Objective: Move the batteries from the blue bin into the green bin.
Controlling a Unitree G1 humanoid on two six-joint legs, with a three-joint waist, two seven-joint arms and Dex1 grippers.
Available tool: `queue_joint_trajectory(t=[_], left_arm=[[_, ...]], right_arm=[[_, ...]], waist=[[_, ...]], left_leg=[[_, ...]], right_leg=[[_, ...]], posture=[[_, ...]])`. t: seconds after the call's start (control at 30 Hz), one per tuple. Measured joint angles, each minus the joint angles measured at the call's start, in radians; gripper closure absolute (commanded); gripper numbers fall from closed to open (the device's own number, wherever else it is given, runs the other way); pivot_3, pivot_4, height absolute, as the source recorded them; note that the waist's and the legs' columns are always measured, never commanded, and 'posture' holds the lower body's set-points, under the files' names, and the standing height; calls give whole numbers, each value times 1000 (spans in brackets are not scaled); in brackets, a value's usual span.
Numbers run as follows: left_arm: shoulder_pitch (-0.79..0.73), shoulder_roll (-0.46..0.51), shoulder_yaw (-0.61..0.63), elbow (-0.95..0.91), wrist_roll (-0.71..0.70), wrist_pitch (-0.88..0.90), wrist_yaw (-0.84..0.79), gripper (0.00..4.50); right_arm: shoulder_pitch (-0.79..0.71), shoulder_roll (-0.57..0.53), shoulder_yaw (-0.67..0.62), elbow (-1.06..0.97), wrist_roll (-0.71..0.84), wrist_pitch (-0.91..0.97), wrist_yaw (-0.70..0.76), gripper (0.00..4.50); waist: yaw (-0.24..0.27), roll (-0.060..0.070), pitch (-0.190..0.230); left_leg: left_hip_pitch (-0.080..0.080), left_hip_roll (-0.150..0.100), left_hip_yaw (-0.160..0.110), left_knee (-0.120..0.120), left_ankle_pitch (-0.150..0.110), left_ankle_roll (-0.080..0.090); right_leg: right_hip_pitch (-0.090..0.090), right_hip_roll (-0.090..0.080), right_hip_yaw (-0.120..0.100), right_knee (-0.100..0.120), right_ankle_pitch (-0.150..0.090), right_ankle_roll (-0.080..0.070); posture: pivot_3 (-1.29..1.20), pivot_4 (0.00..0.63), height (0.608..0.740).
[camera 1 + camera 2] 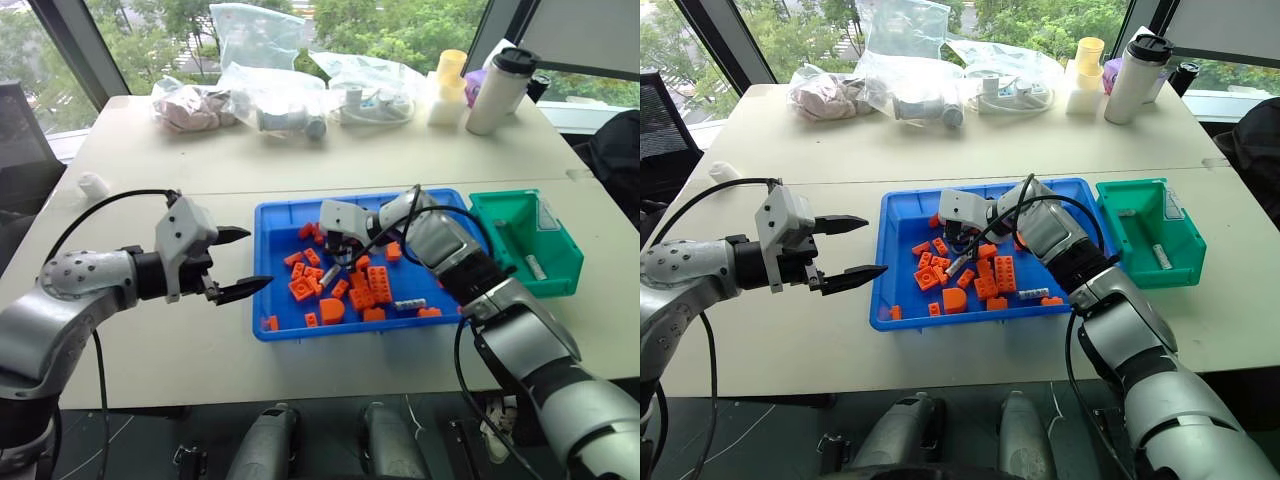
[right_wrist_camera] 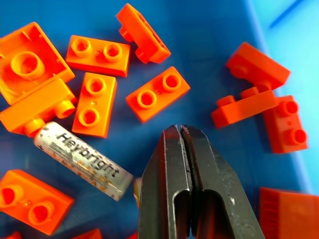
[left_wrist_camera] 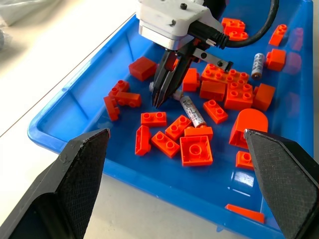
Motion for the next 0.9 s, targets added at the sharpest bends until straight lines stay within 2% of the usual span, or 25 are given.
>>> queue_joint_trajectory(t=[0.13, 0.17, 0.2, 0.33, 0.47, 0.6, 0.73, 0.9], left_arm=[[0, -7, -2, 0, 10, -4, 2, 0], [0, -9, -5, 0, 13, -4, 2, 0], [0, -10, -7, 0, 15, -5, 2, 0], [-2, -12, -9, 0, 21, -7, 0, 0], [-3, -13, -10, 1, 21, -7, -2, 0], [-3, -13, -9, 2, 21, -7, -2, 0], [-15, -29, -25, 11, 32, -12, -2, 0], [-30, -39, -46, 17, 43, -24, -3, 0]], right_arm=[[1, 17, -57, -1, 26, 46, -17, 4463], [0, 21, -77, -2, 36, 59, -26, 3932], [1, 22, -92, -10, 45, 74, -28, 3603], [1, 27, -157, -85, 90, 181, -52, 1608], [9, 1, -201, -200, 132, 329, -62, 1608], [88, -50, -211, -328, 167, 487, -63, 1608], [146, -74, -199, -377, 187, 592, -87, 1608], [151, -65, -199, -392, 216, 683, -154, 1608]], waist=[[2, 0, 0], [2, 0, 0], [2, 0, 0], [1, 0, 0], [3, 0, 0], [6, 0, 0], [3, 0, 0], [1, 0, 0]], left_leg=[[0, 0, 0, 0, 0, 0], [0, 0, 0, 0, 0, 0], [0, 0, 0, 0, 0, 0], [0, 0, 0, 0, 0, 0], [0, 0, 0, 0, 0, 0], [0, 0, 0, 0, 0, 0], [0, 0, 0, 0, 0, 0], [0, 0, 0, -1, 0, 0]], right_leg=[[0, 0, 0, 0, 0, 0], [0, 0, 0, 0, 0, 0], [0, 0, 0, 0, 0, 0], [0, 0, 0, 0, 0, 0], [0, 0, 0, 1, 0, 0], [0, -1, 0, 0, 0, 0], [0, -1, 0, 1, 0, 0], [-1, -1, 0, 1, 0, 0]], posture=[[0, 150, 740], [0, 150, 740], [0, 150, 740], [0, 150, 740], [0, 150, 740], [0, 150, 740], [0, 150, 740], [0, 150, 740]])
